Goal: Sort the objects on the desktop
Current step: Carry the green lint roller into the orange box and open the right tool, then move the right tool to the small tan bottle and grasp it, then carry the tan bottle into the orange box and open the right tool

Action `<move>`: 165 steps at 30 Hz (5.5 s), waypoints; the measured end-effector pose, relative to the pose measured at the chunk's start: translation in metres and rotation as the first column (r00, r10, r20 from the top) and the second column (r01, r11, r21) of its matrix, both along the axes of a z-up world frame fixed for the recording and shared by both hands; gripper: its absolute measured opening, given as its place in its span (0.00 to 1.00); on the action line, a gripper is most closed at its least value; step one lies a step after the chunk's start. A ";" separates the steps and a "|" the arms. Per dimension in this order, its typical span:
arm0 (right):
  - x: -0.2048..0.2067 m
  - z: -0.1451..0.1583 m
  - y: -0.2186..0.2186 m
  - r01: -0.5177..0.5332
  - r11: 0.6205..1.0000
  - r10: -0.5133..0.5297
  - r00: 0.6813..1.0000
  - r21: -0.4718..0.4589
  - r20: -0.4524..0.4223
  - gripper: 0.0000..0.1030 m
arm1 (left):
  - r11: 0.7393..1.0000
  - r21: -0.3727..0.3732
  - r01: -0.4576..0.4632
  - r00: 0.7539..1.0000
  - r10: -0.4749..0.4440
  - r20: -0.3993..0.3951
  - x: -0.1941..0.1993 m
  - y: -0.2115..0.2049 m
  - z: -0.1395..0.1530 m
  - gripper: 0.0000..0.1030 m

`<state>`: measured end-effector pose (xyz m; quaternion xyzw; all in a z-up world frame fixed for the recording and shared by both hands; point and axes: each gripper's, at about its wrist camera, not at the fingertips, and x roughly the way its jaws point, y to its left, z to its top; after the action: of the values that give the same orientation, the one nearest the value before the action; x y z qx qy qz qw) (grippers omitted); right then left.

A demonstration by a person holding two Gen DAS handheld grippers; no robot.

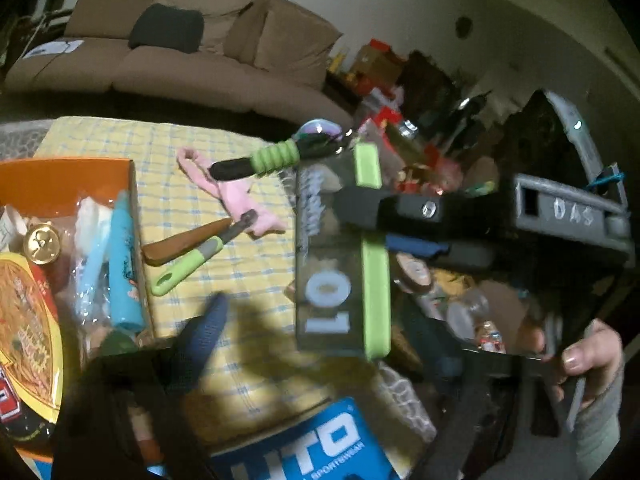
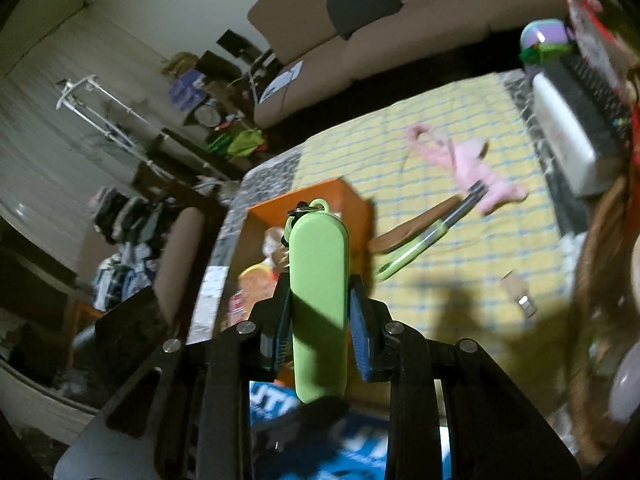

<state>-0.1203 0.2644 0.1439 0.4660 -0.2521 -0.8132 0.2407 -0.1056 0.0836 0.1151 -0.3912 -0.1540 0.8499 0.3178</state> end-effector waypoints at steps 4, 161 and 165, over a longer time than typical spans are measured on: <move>0.007 -0.001 -0.024 -0.031 1.000 0.031 1.000 0.005 0.006 0.25 | 0.998 -0.065 0.017 1.000 -0.017 0.001 0.016 -0.014 0.004 0.47; 0.019 -0.101 -0.139 -0.170 0.984 0.161 0.973 0.048 0.163 0.24 | 0.940 -0.283 0.192 0.961 -0.122 0.248 0.019 -0.080 -0.068 0.18; 0.023 -0.106 -0.132 -0.143 0.990 0.137 0.972 0.018 0.192 0.27 | 0.907 -0.368 0.206 0.961 -0.117 0.251 0.015 -0.077 -0.064 0.19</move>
<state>-0.0975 0.1320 0.0383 0.5620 -0.2276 -0.7499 0.2648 -0.0908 0.0062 0.0508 -0.5510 0.0171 0.7846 0.2837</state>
